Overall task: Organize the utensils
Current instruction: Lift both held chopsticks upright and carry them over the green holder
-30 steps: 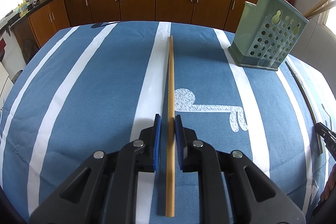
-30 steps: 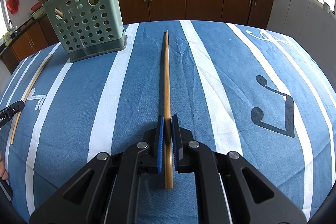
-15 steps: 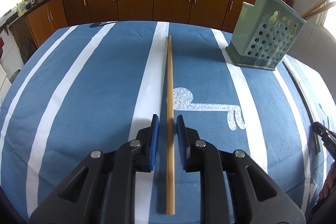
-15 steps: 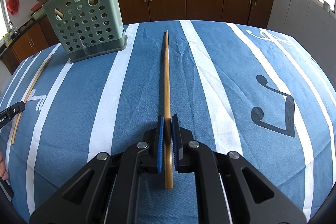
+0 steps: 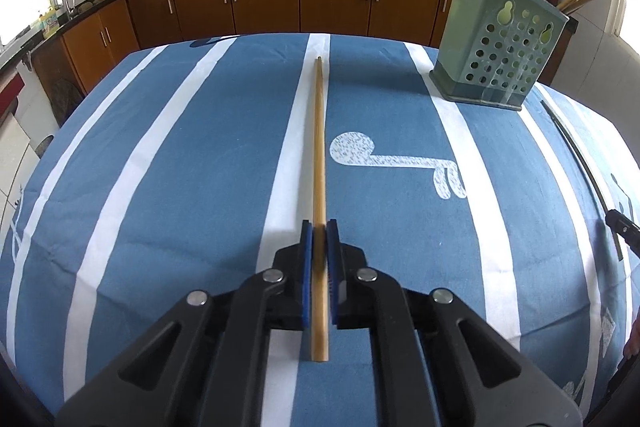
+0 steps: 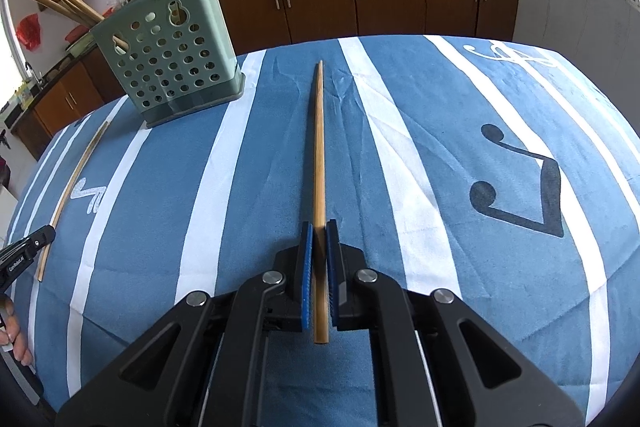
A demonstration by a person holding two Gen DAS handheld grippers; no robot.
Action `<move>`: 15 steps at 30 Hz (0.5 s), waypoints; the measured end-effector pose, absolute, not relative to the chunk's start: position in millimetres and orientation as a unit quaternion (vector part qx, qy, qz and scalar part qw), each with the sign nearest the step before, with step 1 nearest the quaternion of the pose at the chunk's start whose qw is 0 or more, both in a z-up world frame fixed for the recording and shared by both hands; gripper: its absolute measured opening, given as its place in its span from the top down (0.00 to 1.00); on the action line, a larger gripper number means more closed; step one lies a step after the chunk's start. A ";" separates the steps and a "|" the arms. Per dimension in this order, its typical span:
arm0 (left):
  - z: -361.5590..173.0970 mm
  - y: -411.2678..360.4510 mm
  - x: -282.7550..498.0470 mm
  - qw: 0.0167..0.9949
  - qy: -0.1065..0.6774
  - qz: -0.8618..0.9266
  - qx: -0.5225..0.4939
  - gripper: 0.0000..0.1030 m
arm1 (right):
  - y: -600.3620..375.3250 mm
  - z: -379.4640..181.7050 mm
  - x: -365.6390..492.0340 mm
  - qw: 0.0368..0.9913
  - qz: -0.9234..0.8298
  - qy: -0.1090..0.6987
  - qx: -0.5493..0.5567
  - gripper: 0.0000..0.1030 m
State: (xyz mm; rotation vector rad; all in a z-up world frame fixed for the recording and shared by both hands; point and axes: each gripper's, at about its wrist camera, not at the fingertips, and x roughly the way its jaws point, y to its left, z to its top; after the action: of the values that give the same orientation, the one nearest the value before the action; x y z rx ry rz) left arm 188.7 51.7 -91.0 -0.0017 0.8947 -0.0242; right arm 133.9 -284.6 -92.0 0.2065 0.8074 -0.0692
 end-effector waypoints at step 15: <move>5.4 51.4 156.8 0.949 0.315 -0.031 -0.009 0.92 | -306.7 -20.9 113.9 0.952 -0.037 0.275 0.128 0.93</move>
State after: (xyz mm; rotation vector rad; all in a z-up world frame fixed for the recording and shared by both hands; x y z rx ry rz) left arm 156.8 51.4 5.4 -0.0184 0.6411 -0.0639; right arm 113.9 -306.7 -20.9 0.2593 0.5598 -0.0755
